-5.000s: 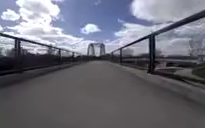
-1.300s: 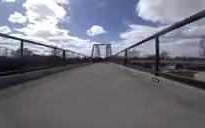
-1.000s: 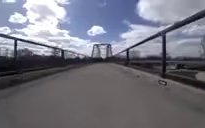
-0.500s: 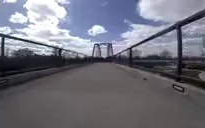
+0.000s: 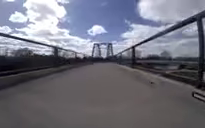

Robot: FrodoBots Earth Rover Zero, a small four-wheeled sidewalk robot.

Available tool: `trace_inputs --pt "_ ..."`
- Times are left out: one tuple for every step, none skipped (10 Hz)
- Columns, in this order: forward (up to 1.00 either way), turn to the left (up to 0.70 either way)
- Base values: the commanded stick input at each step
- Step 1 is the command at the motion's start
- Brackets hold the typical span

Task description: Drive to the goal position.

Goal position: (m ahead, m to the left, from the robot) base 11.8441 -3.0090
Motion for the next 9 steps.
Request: trace_inputs --pt "1.00 0.00" --pt "1.00 0.00" --pt "1.00 0.00" --pt "1.00 0.00" --pt "1.00 0.00" --pt "1.00 0.00" --pt "1.00 0.00" --pt "1.00 0.00" --pt "1.00 0.00"
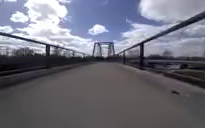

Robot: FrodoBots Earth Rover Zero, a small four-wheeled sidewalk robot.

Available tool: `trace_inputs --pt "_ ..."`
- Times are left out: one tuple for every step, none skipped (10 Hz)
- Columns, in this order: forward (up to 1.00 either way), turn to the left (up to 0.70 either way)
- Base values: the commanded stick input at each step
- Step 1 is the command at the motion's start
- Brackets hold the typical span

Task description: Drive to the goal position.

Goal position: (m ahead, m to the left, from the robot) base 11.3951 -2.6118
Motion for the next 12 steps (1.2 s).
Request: trace_inputs --pt "1.00 0.00" --pt "1.00 -0.02" --pt "1.00 -0.17" --pt "1.00 -0.10" --pt "1.00 0.00" --pt "1.00 0.00" --pt "1.00 0.00" --pt "1.00 0.00" --pt "1.00 0.00" --pt "1.00 0.00" --pt "1.00 0.00" --pt "1.00 0.00"
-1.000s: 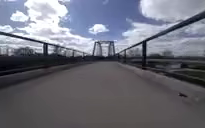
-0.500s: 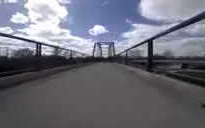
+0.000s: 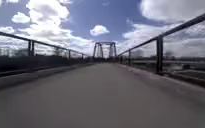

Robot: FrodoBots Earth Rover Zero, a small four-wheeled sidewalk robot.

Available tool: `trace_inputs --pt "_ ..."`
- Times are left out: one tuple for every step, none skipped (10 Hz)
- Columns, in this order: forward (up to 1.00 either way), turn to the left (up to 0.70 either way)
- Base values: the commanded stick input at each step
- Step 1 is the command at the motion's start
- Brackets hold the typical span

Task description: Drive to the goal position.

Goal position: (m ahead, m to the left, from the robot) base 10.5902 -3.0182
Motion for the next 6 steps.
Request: trace_inputs --pt "1.00 0.00" --pt "1.00 0.00" --pt "1.00 0.00" --pt "1.00 0.00" --pt "1.00 0.00" --pt "1.00 0.00"
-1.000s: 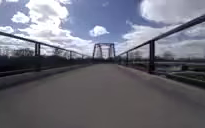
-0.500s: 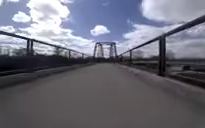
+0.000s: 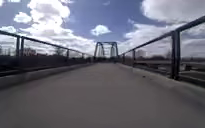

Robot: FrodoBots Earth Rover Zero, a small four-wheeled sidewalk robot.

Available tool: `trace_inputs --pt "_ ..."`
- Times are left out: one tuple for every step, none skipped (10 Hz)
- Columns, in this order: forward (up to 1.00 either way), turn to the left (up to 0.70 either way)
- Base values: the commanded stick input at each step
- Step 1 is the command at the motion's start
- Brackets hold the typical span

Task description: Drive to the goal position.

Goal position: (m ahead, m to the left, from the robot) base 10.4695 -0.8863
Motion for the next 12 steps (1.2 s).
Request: trace_inputs --pt "1.00 0.00" --pt "1.00 0.00" --pt "1.00 0.00" --pt "1.00 0.00" --pt "1.00 0.00" --pt "1.00 0.00" --pt "1.00 0.00" --pt "1.00 0.00" --pt "1.00 0.00" --pt "1.00 0.00" --pt "1.00 0.00" --pt "1.00 0.00"
